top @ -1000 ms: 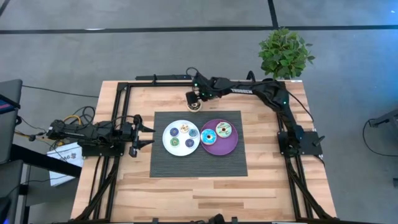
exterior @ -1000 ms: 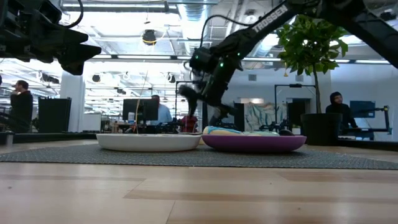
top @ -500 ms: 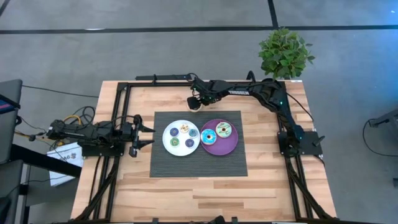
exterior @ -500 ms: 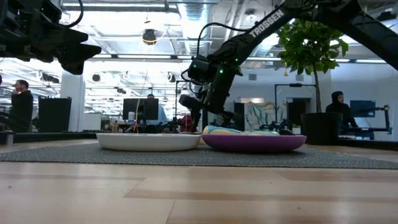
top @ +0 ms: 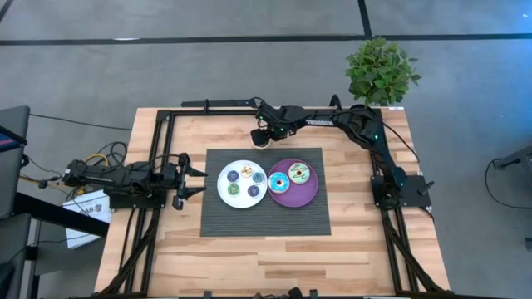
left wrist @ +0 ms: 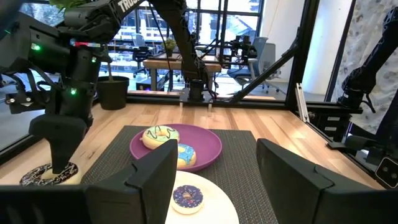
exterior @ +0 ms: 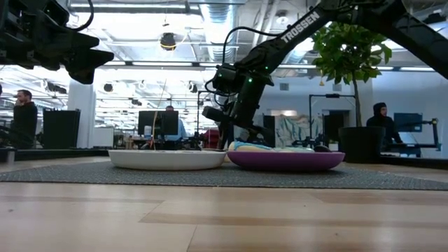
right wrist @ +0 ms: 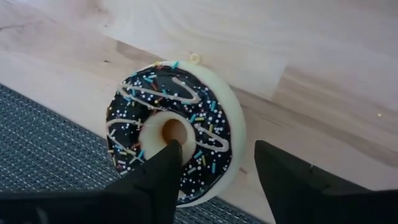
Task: Pick & Place donuts
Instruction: Put the large black donut on the violet plate
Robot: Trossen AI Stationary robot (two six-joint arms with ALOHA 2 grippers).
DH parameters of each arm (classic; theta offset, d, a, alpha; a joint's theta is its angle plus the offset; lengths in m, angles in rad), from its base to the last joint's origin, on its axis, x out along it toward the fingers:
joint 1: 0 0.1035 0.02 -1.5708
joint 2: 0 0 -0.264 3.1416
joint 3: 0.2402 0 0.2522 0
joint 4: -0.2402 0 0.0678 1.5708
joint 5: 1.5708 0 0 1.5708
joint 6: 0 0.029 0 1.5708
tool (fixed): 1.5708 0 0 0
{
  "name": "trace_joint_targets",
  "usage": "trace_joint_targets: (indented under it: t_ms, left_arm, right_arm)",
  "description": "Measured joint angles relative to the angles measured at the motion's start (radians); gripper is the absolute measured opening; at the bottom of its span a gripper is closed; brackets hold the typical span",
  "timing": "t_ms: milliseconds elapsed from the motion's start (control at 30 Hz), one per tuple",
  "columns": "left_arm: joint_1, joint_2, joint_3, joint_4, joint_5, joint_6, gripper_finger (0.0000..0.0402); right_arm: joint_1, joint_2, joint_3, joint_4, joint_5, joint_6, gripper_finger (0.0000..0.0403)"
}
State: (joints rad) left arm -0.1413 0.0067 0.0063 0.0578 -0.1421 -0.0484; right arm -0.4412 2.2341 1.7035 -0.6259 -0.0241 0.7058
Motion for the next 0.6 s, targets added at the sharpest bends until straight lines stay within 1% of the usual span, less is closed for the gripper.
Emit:
trace_joint_targets:
  t_ms: [333, 600]
  left_arm:
    - [0.000, 0.000, 0.000, 0.000, 0.000, 0.000, 0.0212]
    - [0.000, 0.000, 0.000, 0.000, 0.000, 0.000, 0.0212]
  right_arm:
    - [0.000, -0.001, 0.000, -0.008, 0.001, -0.006, 0.0174]
    - [0.000, -0.002, 0.000, -0.021, -0.001, -0.008, 0.0149]
